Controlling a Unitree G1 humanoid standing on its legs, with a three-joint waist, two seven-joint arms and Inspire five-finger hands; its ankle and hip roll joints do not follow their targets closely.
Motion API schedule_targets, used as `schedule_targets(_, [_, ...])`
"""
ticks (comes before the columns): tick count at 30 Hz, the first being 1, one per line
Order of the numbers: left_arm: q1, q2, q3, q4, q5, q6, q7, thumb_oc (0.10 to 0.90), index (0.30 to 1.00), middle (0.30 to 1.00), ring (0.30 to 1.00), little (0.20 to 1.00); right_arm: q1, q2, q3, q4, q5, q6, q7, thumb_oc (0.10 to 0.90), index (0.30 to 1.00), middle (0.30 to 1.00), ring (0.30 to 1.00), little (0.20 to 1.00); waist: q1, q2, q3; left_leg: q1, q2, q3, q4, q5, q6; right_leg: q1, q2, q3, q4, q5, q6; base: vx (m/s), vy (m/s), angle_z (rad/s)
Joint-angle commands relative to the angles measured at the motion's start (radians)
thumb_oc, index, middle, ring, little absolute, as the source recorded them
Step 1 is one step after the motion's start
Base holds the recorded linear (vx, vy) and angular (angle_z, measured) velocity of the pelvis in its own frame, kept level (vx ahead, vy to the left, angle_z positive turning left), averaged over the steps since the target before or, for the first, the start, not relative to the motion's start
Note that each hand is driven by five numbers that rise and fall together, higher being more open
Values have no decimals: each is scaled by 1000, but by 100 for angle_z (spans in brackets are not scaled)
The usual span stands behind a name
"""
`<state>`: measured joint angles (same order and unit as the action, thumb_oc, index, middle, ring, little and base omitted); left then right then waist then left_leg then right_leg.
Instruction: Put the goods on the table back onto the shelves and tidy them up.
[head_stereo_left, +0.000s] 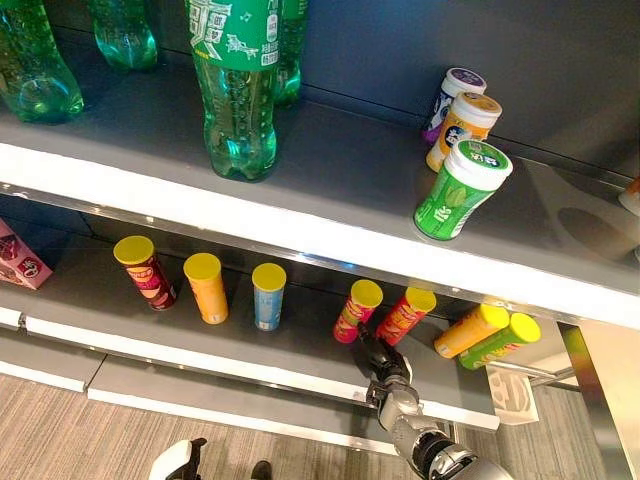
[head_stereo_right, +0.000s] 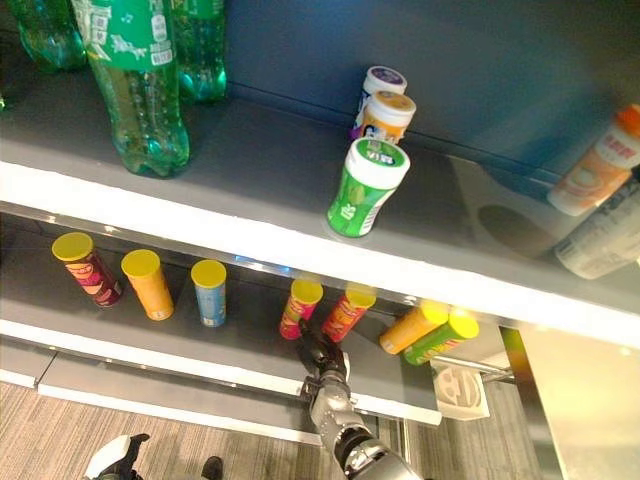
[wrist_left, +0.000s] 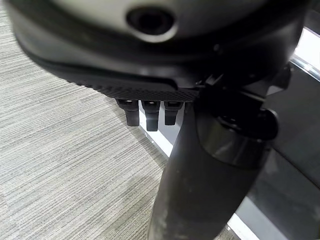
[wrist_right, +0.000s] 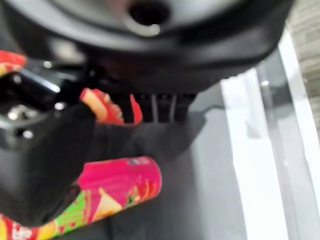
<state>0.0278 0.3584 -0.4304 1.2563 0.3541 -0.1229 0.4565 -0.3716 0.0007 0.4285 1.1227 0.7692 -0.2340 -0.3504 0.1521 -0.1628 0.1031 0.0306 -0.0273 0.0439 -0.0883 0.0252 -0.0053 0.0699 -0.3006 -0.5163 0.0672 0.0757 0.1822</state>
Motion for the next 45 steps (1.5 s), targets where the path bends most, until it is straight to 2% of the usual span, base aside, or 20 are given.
schedule_targets(1, [-58,27,-14,46,-17,7,65,800,900,900,900,900,-75,91,29,-35,1,-6,39,800,900,900,900,900,54,-28,7,-22,-9,11,1,-70,-11,-8,-126,14,-70,353,80,0,0,0])
schedule_targets(28, [-84,23,-21,45,-28,10,74,800,900,900,900,900,-40,121,174,-92,-98,18,83,800,900,900,900,900,45,-25,15,-10,-9,15,1,-77,-8,-12,-130,17,-64,350,80,0,0,0])
schedule_targets(41, [-90,29,-15,42,-35,7,76,800,900,900,900,900,-35,134,177,-94,-73,20,99,800,900,900,900,900,44,-21,17,-6,-12,16,1,-77,-6,-13,-132,20,-61,359,80,0,0,0])
schedule_targets(45, [-90,32,-17,35,-34,5,74,800,900,900,900,900,-29,138,211,-114,-78,28,122,800,900,900,900,900,45,-20,18,-4,-11,17,1,-78,-6,-13,-134,22,-60,361,80,0,0,0])
